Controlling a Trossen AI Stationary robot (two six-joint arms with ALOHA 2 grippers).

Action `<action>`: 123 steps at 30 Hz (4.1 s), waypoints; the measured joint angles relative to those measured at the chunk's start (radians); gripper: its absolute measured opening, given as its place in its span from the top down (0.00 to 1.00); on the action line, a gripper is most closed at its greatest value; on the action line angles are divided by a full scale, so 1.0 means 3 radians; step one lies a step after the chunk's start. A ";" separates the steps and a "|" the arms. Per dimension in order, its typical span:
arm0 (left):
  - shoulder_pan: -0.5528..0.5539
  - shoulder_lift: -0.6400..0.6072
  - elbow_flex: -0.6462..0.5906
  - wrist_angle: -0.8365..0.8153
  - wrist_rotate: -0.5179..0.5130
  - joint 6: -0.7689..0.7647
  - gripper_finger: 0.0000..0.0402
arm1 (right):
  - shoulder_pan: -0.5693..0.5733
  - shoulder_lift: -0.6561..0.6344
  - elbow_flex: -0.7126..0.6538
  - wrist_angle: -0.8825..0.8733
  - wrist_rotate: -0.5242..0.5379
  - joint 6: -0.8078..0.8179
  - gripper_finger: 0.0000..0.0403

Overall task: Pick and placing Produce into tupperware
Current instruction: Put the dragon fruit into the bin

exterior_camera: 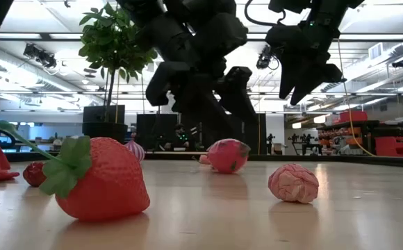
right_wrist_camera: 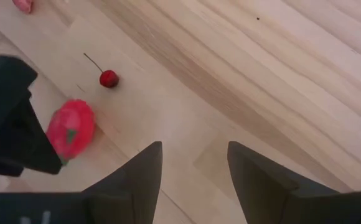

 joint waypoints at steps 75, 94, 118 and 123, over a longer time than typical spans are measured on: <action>-0.0448 0.0332 0.1633 -0.0005 -0.0206 -0.2359 0.45 | -0.0003 -0.0002 0.0000 -0.2490 0.0101 0.0173 0.53; -0.0834 0.1705 0.2826 0.0529 -0.0363 -0.2545 0.42 | -0.0003 -0.0011 0.0000 -0.2166 0.0034 -0.0082 0.53; -0.0669 0.2275 0.3441 -0.0344 -0.0226 -0.2595 0.41 | 0.0001 -0.0011 0.0000 -0.2022 0.0060 -0.0407 0.53; -0.0692 0.2272 0.3441 -0.0354 -0.0215 -0.2595 0.36 | 0.0001 -0.0011 0.0000 -0.1944 0.0061 -0.0403 0.53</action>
